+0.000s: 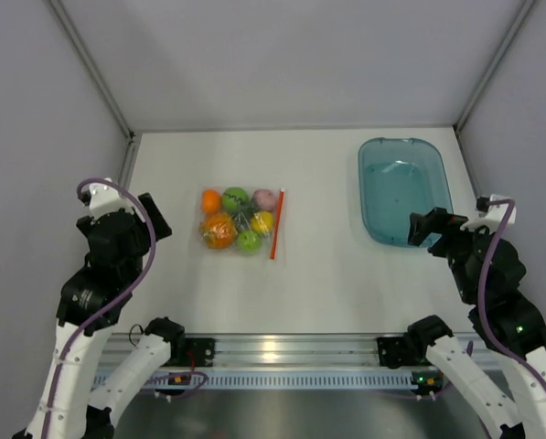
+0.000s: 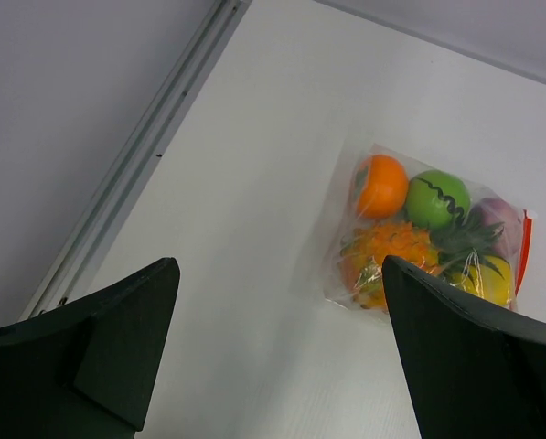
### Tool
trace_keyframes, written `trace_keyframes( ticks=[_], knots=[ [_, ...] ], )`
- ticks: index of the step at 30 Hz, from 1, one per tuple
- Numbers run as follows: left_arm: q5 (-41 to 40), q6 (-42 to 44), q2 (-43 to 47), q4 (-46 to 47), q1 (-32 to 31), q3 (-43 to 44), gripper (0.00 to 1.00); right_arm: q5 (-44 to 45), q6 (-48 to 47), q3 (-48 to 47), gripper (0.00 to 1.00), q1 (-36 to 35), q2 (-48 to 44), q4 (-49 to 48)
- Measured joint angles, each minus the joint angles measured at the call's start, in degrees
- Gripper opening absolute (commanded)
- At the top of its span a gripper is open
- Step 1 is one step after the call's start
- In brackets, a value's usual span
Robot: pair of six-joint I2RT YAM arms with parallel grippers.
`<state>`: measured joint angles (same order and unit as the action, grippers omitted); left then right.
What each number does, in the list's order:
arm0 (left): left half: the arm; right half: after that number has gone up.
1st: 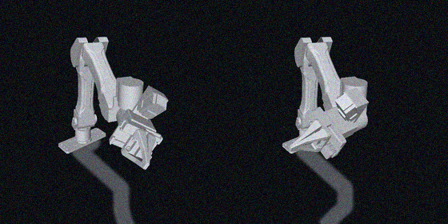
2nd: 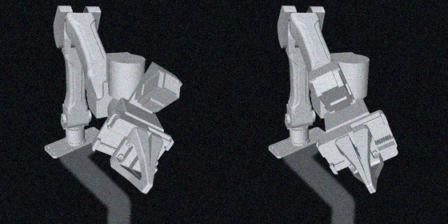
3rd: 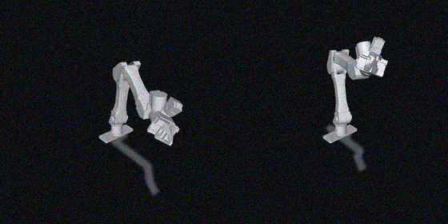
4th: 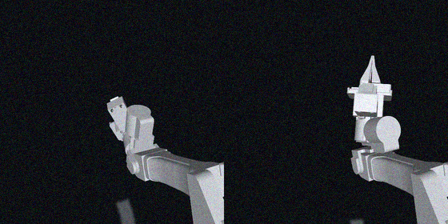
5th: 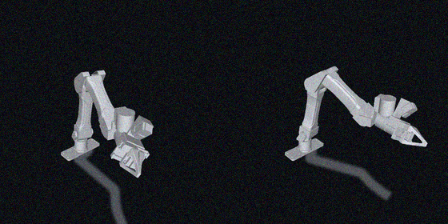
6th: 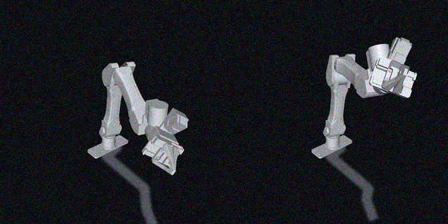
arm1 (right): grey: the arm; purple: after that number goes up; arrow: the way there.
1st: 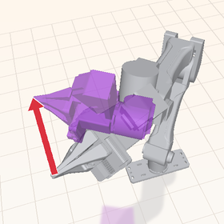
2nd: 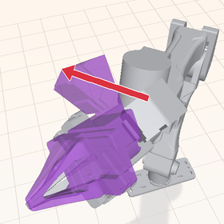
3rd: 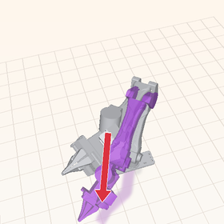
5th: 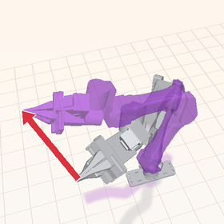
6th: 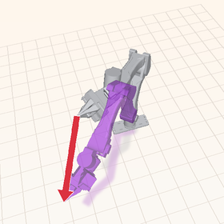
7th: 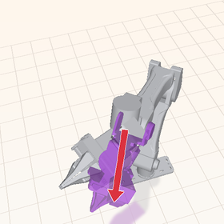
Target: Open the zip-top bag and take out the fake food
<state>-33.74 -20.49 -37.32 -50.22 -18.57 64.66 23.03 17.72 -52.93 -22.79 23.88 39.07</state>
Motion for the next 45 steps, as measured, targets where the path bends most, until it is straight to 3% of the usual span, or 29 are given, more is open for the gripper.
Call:
trace_keyframes(
  ticks=[9,19,22,28,33,39,45],
  knots=[
    [1.07,-0.42,-3.30,-0.04,0.00,0.87,0.99,0.09,0.33,0.85,0.99,0.00,-1.01,-0.50],
    [6.01,1.14,-25.46,0.11,-0.98,10.45,0.99,-4.74,1.42,2.80,0.99,0.00,0.90,-0.98],
    [1.68,0.87,-33.07,-0.02,-7.04,12.39,0.99,-6.51,1.49,2.80,0.99,0.00,2.32,-0.98],
    [-6.84,-0.98,-48.00,0.31,-25.05,17.73,0.98,-9.09,1.70,2.80,0.99,0.00,4.37,-0.96],
    [-13.40,-2.32,-60.19,0.61,-34.10,20.90,0.93,-10.25,1.95,2.80,0.99,0.00,4.28,-0.96],
    [-16.92,-3.45,-73.94,0.52,-38.88,23.58,0.86,-10.64,1.97,2.80,0.99,0.00,3.80,-0.96],
    [-20.72,-3.61,-83.01,0.52,-39.36,25.88,0.72,-10.88,1.95,2.80,0.99,0.00,3.08,-0.94]
  ],
)
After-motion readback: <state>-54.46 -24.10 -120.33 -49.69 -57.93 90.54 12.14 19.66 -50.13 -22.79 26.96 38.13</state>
